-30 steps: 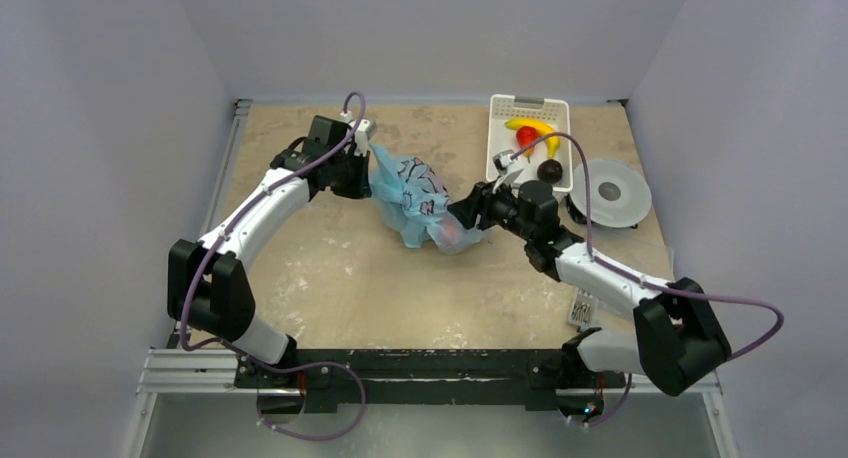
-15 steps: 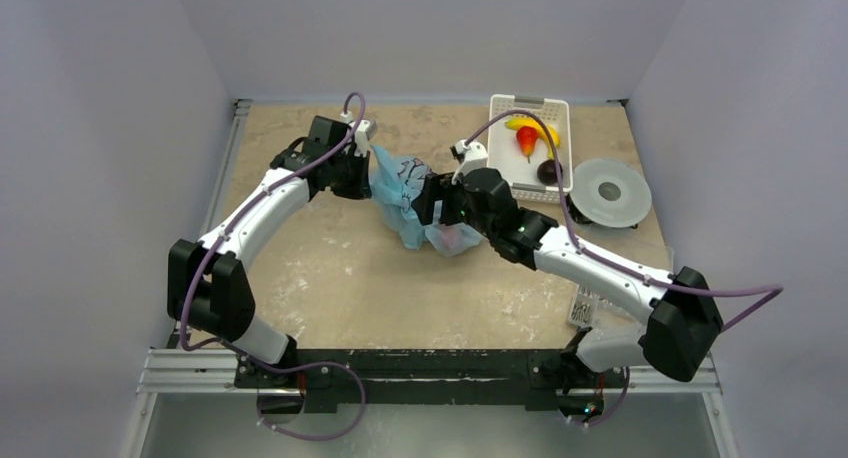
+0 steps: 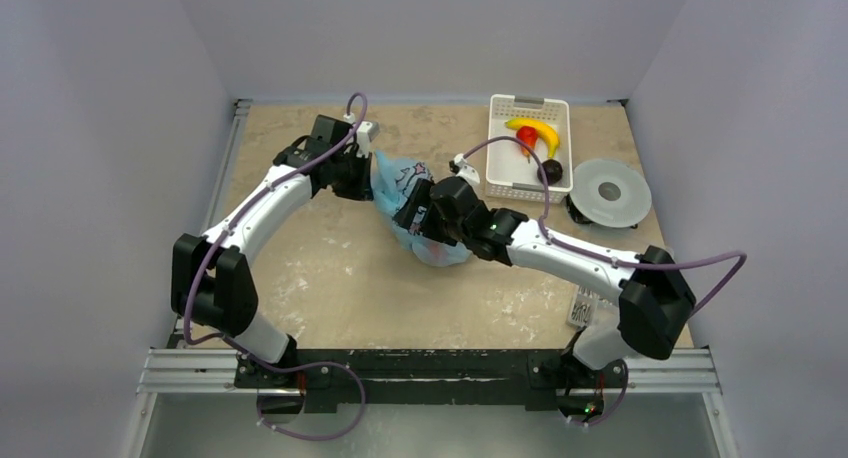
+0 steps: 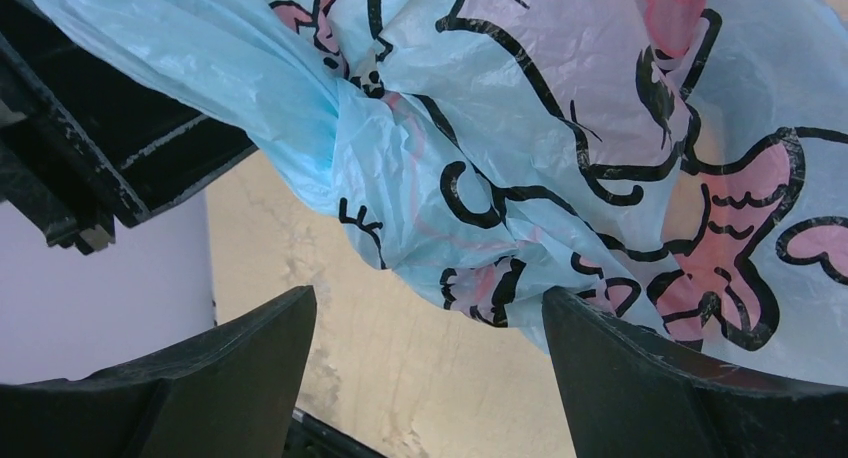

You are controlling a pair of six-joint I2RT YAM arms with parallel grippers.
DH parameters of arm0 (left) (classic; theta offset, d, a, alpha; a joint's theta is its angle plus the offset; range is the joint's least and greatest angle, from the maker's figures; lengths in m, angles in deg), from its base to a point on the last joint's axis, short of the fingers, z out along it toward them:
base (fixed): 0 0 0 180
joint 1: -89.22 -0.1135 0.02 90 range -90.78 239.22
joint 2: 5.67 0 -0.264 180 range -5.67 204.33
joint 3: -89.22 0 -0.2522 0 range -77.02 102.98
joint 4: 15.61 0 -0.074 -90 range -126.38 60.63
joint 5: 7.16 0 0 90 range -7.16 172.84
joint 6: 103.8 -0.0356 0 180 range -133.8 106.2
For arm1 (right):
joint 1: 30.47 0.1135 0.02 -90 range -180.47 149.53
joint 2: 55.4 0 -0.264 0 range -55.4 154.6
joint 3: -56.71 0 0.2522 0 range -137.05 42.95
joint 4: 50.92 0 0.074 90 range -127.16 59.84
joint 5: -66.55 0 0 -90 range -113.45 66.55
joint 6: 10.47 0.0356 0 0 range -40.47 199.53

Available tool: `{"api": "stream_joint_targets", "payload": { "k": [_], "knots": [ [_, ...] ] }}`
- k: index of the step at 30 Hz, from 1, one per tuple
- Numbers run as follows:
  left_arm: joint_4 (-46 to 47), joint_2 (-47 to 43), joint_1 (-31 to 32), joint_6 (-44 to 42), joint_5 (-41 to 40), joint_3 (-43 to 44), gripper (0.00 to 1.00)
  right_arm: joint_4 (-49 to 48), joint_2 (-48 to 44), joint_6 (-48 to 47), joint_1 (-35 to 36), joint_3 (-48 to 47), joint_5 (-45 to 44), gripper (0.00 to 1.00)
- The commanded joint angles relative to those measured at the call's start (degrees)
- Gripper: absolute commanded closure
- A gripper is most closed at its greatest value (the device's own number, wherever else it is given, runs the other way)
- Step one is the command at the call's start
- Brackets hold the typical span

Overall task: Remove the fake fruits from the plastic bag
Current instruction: Untie the plastic bag at the center of the board.

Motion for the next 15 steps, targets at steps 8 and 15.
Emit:
{"api": "stream_joint_targets", "payload": {
  "k": [8,15],
  "knots": [
    [0.99,-1.34,-0.28,1.75,4.19,2.90,1.00,12.63,11.76,-6.31,1.26,-15.74,-15.21,0.23],
    [0.72,-2.29,-0.28,1.28,1.82,2.61,1.00,11.37,10.99,-7.98,2.19,-13.23,-18.47,0.49]
  ]
}}
